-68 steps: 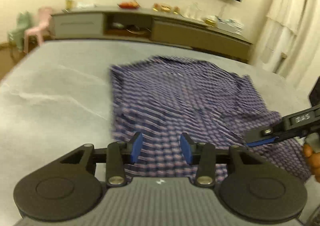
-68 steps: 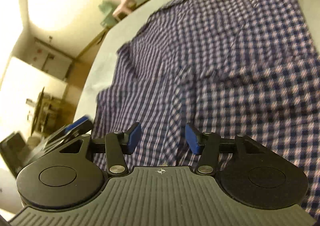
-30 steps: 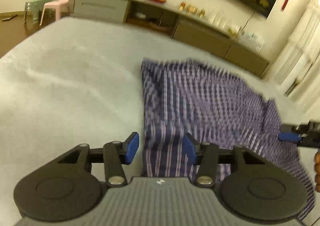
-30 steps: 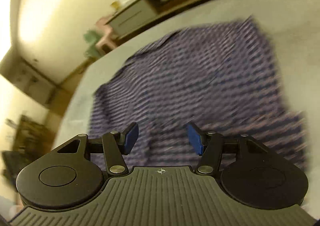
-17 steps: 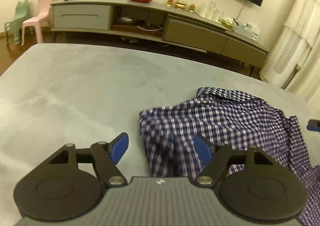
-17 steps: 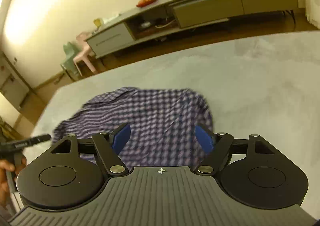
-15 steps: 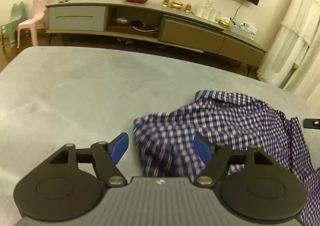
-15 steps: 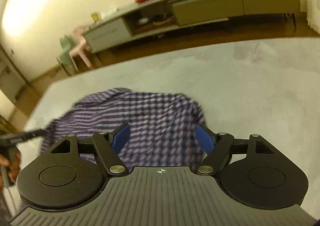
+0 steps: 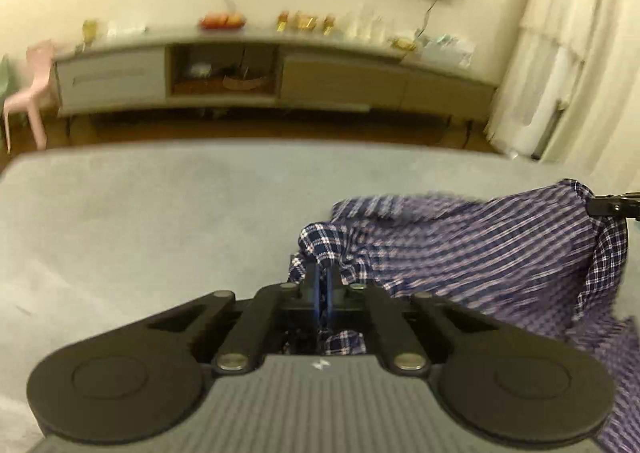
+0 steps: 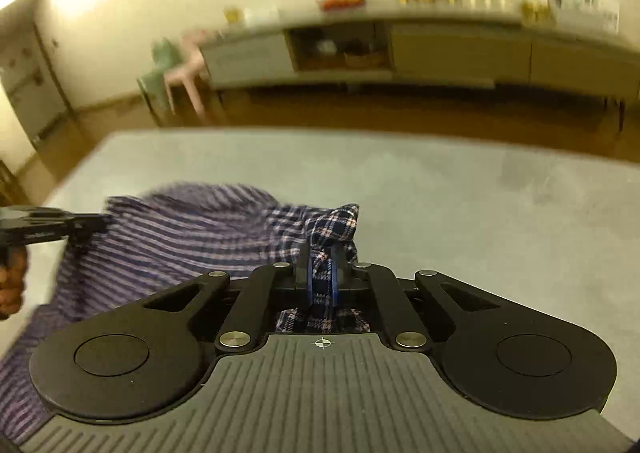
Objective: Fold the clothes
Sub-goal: 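Grasp the shirt hem with both grippers and fold it over the body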
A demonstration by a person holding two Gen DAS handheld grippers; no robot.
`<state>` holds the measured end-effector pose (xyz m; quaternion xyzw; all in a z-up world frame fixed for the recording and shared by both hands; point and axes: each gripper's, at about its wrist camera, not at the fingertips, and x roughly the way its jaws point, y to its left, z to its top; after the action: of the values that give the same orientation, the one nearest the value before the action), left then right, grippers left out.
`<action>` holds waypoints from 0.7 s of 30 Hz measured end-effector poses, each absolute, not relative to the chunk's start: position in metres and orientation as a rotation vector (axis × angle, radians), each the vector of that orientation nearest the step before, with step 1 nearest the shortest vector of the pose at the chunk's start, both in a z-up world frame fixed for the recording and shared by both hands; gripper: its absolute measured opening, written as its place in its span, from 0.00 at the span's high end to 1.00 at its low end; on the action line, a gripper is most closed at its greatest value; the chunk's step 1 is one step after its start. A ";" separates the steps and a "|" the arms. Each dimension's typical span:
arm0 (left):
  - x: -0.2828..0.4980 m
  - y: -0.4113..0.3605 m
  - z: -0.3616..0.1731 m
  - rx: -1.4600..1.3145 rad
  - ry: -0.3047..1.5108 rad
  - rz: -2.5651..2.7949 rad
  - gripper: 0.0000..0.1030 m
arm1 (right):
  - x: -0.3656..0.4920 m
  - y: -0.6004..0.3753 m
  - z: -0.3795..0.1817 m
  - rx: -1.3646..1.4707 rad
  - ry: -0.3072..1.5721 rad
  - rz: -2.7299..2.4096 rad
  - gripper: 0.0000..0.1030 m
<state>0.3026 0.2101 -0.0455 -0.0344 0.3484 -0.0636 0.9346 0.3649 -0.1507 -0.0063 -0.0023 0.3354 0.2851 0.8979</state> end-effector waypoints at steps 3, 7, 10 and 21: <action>0.258 0.210 -0.020 -0.034 0.654 -0.168 0.97 | 0.305 -0.176 0.025 -0.044 0.604 0.627 0.99; 0.177 0.214 -0.009 -0.016 0.602 -0.255 0.97 | 0.225 -0.212 0.030 -0.126 0.596 0.666 0.99; 0.119 0.212 -0.026 -0.036 0.661 -0.359 0.97 | 0.178 -0.227 0.009 -0.176 0.682 0.688 0.99; 0.055 0.215 -0.055 -0.193 0.727 -0.235 0.79 | 0.125 -0.244 0.010 -0.131 0.803 0.491 0.43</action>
<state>0.0551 0.2154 -0.0546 -0.0942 0.3540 -0.1144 0.9234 0.1246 -0.2442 0.0098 -0.0629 0.3866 0.2364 0.8892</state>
